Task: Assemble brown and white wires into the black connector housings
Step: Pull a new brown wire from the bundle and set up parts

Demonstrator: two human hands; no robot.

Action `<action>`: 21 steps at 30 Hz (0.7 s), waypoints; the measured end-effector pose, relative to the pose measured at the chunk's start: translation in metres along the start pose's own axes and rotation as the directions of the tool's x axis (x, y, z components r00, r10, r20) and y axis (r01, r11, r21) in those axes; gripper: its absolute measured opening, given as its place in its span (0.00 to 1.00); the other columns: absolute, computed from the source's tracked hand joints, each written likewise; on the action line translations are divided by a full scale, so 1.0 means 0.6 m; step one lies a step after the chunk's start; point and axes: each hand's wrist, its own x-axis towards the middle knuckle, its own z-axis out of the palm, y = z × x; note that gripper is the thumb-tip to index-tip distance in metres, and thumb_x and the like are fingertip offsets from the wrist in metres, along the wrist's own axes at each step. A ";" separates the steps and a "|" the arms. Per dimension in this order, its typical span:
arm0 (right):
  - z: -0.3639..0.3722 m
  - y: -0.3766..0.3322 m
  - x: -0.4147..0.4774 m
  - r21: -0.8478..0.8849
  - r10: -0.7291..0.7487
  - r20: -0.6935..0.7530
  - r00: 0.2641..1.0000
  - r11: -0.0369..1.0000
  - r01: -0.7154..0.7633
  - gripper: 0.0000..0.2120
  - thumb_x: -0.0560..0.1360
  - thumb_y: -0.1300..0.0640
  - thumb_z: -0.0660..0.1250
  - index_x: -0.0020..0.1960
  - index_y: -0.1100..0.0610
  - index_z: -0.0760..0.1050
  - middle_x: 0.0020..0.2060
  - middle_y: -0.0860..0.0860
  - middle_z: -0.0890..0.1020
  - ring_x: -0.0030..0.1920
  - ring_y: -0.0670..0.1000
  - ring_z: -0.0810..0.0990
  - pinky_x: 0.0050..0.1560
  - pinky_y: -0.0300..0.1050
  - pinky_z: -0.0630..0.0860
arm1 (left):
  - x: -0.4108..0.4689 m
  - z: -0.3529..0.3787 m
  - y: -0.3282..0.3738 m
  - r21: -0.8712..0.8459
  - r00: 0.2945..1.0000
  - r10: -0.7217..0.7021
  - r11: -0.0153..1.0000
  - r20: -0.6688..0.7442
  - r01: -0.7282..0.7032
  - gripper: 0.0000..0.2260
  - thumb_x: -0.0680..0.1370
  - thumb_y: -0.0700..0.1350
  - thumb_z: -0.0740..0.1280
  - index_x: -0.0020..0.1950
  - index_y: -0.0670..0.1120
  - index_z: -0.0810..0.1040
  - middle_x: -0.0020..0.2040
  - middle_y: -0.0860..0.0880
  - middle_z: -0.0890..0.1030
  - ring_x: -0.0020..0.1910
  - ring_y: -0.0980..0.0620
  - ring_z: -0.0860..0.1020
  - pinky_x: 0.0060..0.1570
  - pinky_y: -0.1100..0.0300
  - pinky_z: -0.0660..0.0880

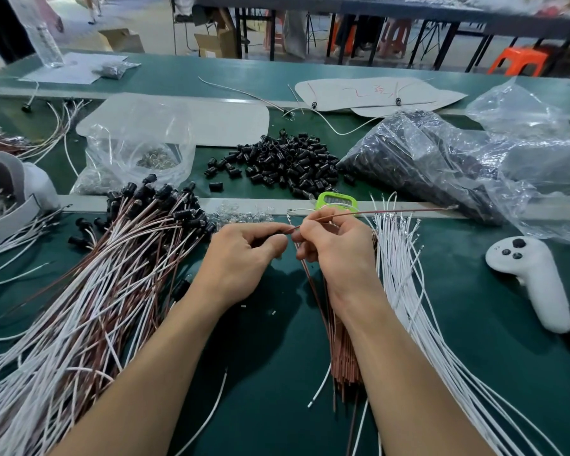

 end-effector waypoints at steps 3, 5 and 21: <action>-0.001 0.000 -0.001 -0.029 0.027 0.004 1.000 0.999 -0.027 0.06 0.76 0.66 0.68 0.42 0.59 0.81 0.31 0.55 0.84 0.25 0.51 0.76 0.28 0.38 0.72 | -0.001 0.002 0.001 0.002 1.000 0.008 1.000 -0.013 -0.008 0.11 0.78 0.43 0.73 0.54 0.59 0.86 0.40 0.60 0.86 0.38 0.64 0.81 0.44 0.69 0.75; -0.001 -0.001 -0.001 -0.024 0.037 -0.009 0.999 0.999 -0.037 0.09 0.77 0.66 0.69 0.39 0.58 0.80 0.30 0.55 0.83 0.24 0.50 0.75 0.27 0.37 0.71 | 0.000 0.002 0.000 -0.014 0.998 -0.003 1.000 -0.057 0.002 0.16 0.76 0.43 0.75 0.59 0.61 0.83 0.39 0.56 0.86 0.35 0.61 0.79 0.41 0.66 0.75; 0.013 0.004 -0.009 -0.095 0.022 0.123 0.992 0.995 -0.011 0.07 0.70 0.57 0.72 0.34 0.50 0.84 0.27 0.51 0.81 0.25 0.46 0.75 0.28 0.39 0.69 | -0.007 -0.004 0.012 -0.100 0.986 0.032 0.994 -0.161 -0.049 0.11 0.70 0.37 0.80 0.45 0.54 0.89 0.40 0.57 0.87 0.40 0.53 0.86 0.45 0.54 0.83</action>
